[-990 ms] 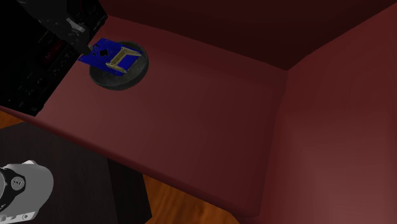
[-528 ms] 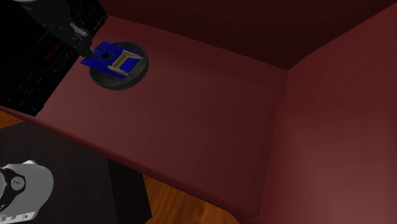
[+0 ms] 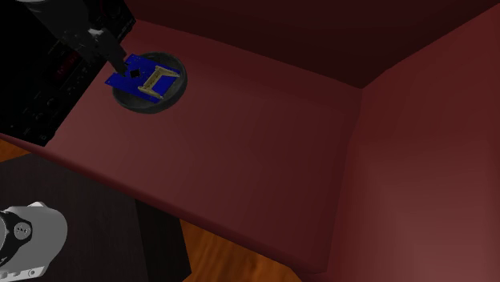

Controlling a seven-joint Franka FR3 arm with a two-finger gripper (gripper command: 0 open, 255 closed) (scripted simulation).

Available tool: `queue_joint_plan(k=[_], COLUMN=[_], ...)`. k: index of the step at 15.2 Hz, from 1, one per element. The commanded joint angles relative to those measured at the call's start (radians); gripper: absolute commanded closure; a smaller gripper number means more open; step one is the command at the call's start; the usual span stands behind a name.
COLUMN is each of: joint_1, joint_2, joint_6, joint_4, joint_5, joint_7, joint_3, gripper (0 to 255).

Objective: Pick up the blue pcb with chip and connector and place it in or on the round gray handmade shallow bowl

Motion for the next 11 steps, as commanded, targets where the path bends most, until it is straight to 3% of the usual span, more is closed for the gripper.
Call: queue_joint_plan(k=[1, 4, 11], joint_1=[0.002, 0.004, 0.004], joint_2=[-0.016, -0.050, -0.050], joint_6=[-0.037, -0.137, -0.137], joint_4=[0.022, 0.088, 0.088], joint_5=[0.004, 0.012, 0.012], joint_7=[-0.003, -0.010, -0.010], joint_3=[-0.002, -0.007, -0.007], gripper=[0, 0, 0])
